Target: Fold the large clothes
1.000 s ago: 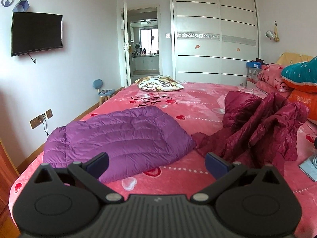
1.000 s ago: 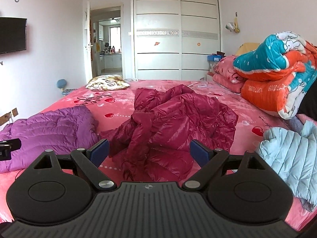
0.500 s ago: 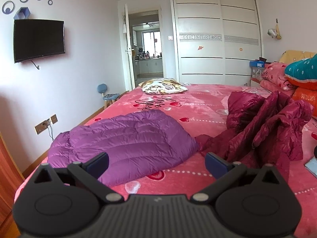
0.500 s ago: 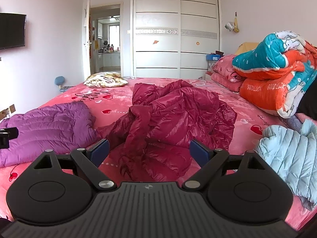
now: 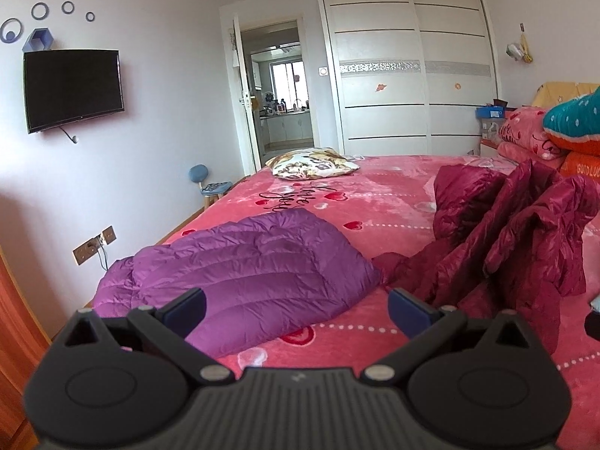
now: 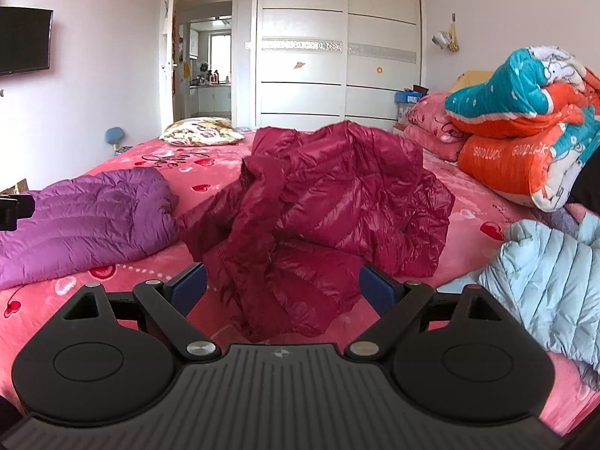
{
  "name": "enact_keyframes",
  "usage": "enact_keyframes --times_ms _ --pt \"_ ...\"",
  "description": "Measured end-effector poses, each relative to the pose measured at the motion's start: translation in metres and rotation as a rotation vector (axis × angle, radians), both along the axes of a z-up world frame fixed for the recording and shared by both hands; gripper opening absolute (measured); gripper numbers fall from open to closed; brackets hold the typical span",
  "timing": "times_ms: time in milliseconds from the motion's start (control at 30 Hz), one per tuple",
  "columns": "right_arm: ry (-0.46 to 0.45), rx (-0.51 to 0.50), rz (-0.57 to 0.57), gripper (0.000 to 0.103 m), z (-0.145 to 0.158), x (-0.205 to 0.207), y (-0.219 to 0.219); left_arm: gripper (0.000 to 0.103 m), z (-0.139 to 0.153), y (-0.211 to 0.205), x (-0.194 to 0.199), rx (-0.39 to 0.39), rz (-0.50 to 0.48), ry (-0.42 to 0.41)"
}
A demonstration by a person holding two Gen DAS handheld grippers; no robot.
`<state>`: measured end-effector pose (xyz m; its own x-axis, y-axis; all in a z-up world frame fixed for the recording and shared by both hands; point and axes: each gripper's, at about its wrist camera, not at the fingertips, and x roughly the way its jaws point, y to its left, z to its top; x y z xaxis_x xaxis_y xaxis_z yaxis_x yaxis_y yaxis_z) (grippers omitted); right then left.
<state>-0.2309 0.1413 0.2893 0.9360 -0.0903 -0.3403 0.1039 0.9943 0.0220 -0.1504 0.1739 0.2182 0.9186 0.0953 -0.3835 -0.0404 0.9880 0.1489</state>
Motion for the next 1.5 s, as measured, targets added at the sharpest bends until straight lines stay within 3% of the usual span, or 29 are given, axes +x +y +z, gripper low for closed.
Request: enact_keyframes --times_ms 1500 --pt "0.089 0.086 -0.122 0.103 -0.067 0.033 -0.080 0.102 -0.045 -0.103 0.030 0.124 -0.103 0.098"
